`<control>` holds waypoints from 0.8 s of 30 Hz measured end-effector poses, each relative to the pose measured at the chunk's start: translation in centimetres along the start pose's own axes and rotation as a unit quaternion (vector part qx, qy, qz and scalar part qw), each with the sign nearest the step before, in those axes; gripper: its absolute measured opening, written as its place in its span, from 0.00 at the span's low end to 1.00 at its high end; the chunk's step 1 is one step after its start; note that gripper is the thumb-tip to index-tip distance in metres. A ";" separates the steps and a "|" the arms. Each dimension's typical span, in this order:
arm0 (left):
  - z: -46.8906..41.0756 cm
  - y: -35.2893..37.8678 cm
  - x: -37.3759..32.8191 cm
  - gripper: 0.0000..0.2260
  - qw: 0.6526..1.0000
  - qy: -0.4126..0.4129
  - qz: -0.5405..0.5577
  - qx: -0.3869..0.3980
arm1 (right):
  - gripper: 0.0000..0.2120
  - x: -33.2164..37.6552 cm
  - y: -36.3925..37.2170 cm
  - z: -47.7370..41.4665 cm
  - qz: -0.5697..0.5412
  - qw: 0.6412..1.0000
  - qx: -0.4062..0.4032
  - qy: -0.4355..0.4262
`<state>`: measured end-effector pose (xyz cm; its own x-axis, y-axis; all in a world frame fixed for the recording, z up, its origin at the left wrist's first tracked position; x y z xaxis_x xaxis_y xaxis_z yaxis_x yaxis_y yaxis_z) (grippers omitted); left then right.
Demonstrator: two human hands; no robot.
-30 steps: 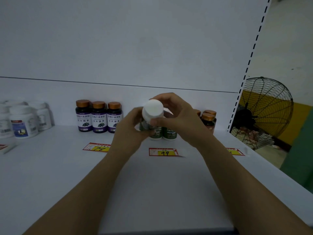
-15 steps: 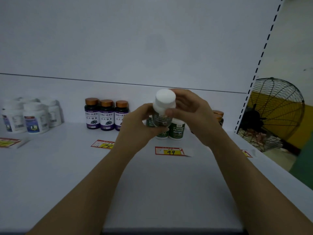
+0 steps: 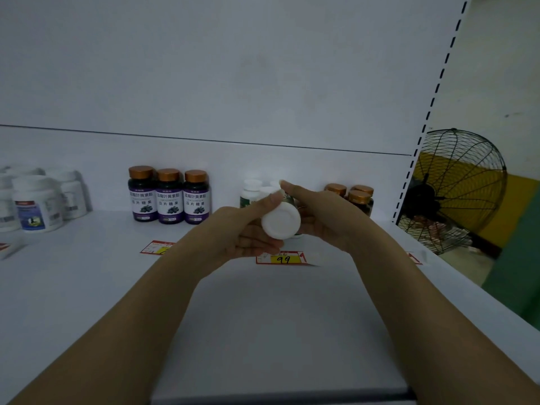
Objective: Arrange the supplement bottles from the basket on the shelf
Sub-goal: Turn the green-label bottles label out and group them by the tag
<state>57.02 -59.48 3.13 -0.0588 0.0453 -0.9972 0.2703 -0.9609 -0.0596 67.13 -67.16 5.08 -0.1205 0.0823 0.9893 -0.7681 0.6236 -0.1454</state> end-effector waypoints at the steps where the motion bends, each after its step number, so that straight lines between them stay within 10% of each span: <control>1: 0.0 0.0 0.0 0.28 1.000 0.003 -0.002 0.000 | 0.23 0.2 0.0 0.0 0.002 1.000 -0.003 -0.004; 16: 0.4 -1.0 -2.5 0.23 0.905 0.181 -0.357 -0.141 | 0.17 5.2 0.3 2.7 0.205 0.960 -0.008 -0.191; 24: -0.1 -0.3 -1.7 0.26 0.903 0.179 -0.373 -0.117 | 0.18 9.4 0.7 2.2 0.503 0.853 -0.041 -0.132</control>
<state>57.15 -59.21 4.84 -0.0053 0.7818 -0.6235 0.4811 -0.5446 -0.6870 64.02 -67.64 14.27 -0.8387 0.4372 0.3248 -0.1465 0.3932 -0.9077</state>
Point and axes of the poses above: each hand's wrist, its own z-axis away from the middle knuckle, its own y-axis out of the palm, x = y × z, the point moved 10 cm from there along -z, towards the middle knuckle, and after that the axes turned 4 degrees about x, right-handed, at the moved point
